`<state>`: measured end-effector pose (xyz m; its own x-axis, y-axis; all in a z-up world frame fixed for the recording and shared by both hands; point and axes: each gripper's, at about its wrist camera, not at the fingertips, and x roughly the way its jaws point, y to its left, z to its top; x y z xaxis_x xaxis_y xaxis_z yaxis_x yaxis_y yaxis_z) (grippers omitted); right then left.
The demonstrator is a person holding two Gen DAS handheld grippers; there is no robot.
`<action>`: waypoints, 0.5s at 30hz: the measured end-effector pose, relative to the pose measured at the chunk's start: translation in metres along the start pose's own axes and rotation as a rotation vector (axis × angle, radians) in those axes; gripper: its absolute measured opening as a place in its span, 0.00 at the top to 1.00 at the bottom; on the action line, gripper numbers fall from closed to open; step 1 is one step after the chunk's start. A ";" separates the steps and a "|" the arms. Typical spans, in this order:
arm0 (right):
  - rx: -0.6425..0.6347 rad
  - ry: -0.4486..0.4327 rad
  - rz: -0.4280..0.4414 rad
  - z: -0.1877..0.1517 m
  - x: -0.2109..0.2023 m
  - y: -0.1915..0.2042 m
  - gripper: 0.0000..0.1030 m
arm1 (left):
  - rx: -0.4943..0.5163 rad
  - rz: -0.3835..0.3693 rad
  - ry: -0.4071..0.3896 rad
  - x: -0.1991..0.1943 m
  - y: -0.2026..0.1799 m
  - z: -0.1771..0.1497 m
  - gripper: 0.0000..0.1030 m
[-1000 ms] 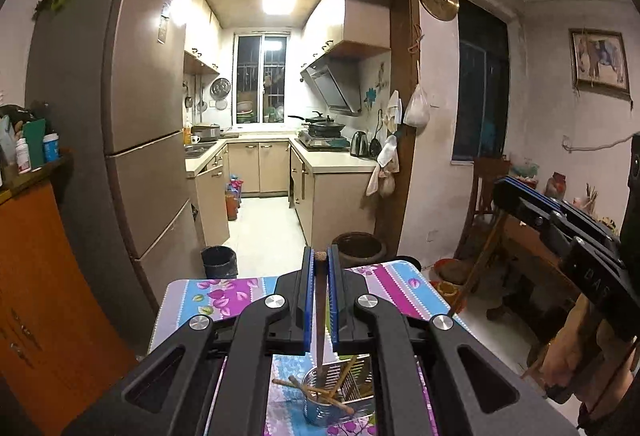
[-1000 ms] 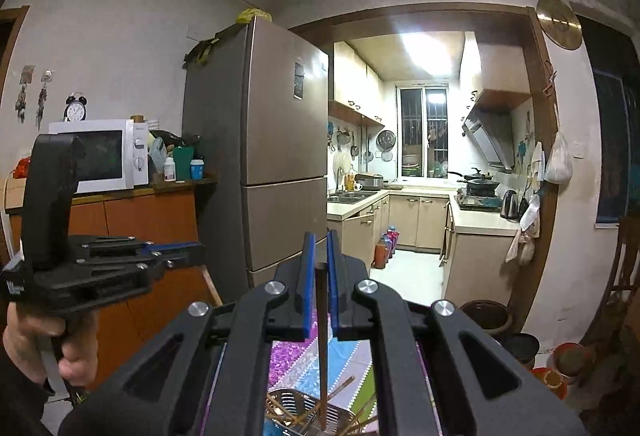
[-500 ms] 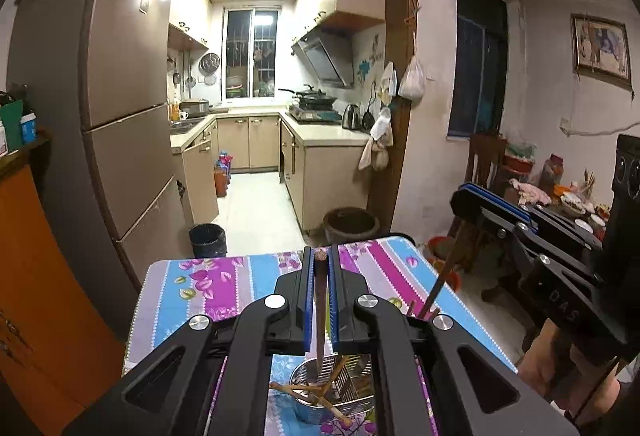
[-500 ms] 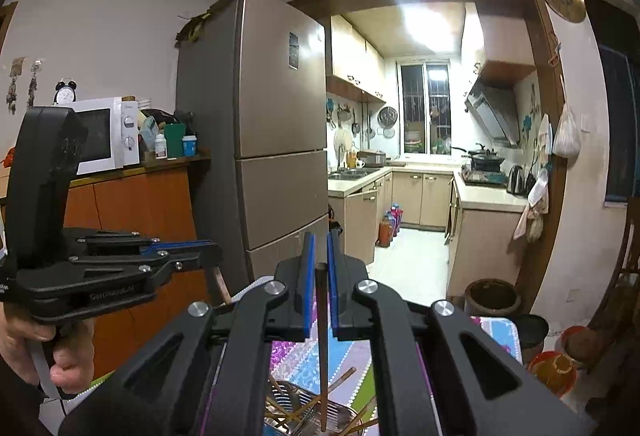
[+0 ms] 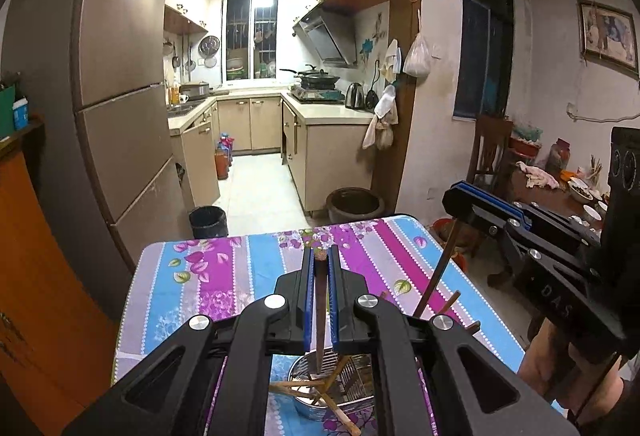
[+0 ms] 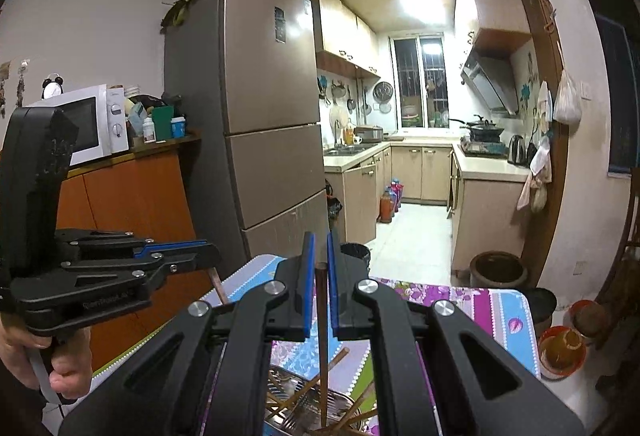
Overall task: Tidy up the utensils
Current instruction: 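Open both tools to release the chopsticks and pull back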
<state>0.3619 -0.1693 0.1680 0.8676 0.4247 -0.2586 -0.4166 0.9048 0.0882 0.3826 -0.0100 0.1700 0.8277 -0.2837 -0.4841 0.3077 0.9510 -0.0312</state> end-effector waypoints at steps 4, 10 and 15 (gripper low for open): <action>0.008 0.021 0.003 -0.006 0.006 -0.002 0.96 | -0.001 0.002 0.017 0.011 -0.001 -0.001 0.92; 0.023 0.031 -0.013 -0.010 0.008 -0.009 0.93 | -0.024 0.016 0.025 0.017 0.005 -0.005 0.70; 0.042 0.015 -0.025 -0.012 -0.001 -0.016 0.68 | -0.043 0.040 0.016 0.017 0.014 -0.006 0.69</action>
<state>0.3642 -0.1841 0.1552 0.8733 0.4020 -0.2754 -0.3832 0.9157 0.1214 0.3978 -0.0011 0.1557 0.8310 -0.2441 -0.4999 0.2540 0.9659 -0.0494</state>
